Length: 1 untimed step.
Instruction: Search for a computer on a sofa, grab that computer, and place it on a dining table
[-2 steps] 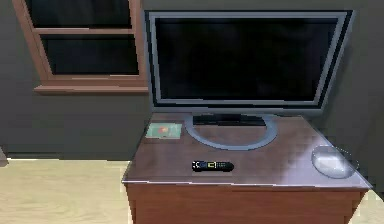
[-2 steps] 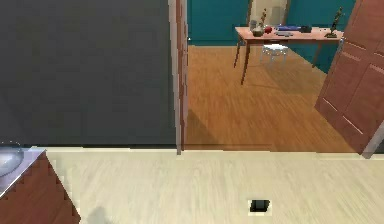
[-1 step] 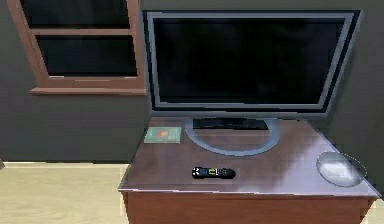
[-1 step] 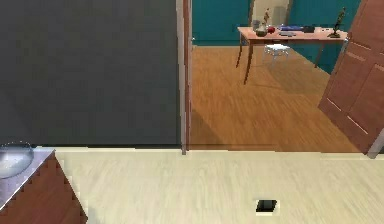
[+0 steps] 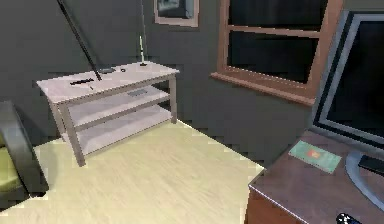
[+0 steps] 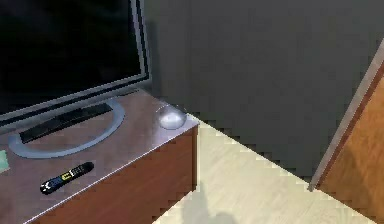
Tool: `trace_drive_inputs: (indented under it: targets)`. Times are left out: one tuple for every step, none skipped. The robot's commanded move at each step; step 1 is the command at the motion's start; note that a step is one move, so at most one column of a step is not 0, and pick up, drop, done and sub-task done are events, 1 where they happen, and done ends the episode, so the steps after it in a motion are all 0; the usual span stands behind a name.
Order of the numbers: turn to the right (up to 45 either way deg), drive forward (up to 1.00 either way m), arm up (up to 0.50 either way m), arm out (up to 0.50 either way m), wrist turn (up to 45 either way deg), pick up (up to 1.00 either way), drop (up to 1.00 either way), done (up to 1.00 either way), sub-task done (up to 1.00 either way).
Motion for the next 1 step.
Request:
trace_drive_inputs:
  targets:
    - [-18.0,0.00,0.00,0.00,0.0,0.00,0.00,0.00,0.00]
